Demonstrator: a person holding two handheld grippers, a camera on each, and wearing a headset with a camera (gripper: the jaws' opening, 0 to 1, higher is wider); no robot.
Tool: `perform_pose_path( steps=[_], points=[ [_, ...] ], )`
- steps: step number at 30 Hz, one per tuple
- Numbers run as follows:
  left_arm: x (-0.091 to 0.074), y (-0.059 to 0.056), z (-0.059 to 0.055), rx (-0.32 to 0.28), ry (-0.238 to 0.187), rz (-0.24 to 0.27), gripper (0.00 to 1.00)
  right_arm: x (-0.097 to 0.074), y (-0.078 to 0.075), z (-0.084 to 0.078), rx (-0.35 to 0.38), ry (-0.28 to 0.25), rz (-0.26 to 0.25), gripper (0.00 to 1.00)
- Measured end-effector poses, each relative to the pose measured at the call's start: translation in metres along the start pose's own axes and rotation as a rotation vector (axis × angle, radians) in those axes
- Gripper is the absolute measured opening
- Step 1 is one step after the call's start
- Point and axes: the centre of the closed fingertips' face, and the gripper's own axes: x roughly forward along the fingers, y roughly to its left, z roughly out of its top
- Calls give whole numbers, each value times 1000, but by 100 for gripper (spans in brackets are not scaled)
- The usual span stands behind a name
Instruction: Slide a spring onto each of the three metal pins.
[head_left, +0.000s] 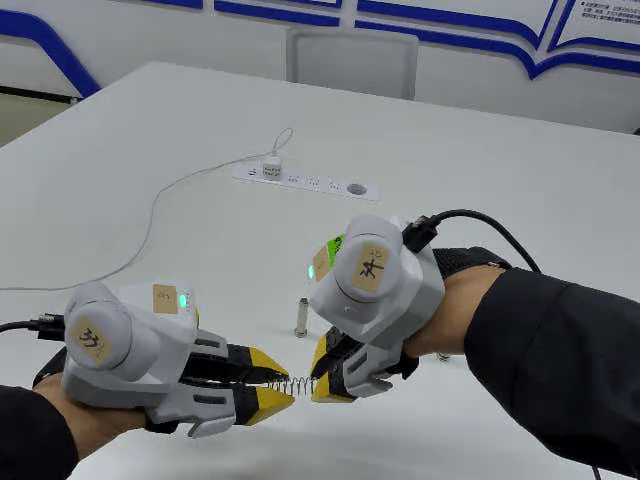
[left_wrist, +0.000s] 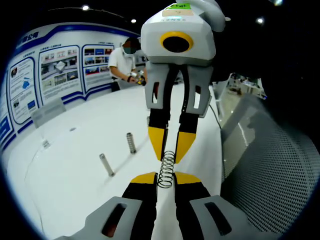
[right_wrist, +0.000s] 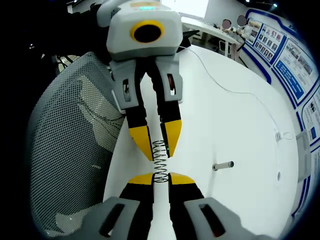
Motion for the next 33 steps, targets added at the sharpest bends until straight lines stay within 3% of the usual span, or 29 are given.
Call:
perform_pose_path(
  steps=[17, 25, 33],
  points=[
    [-3, -8, 6, 0, -28, -37, 10, 6, 4, -8, 24, -4, 20, 14],
    [-3, -8, 6, -7, -33, -34, 11, 3, 4, -5, 17, -14, 13, 12],
    [-2, -7, 2, -6, -17, -30, 11, -8, 2, 8, 11, -39, 0, 12]
  ],
)
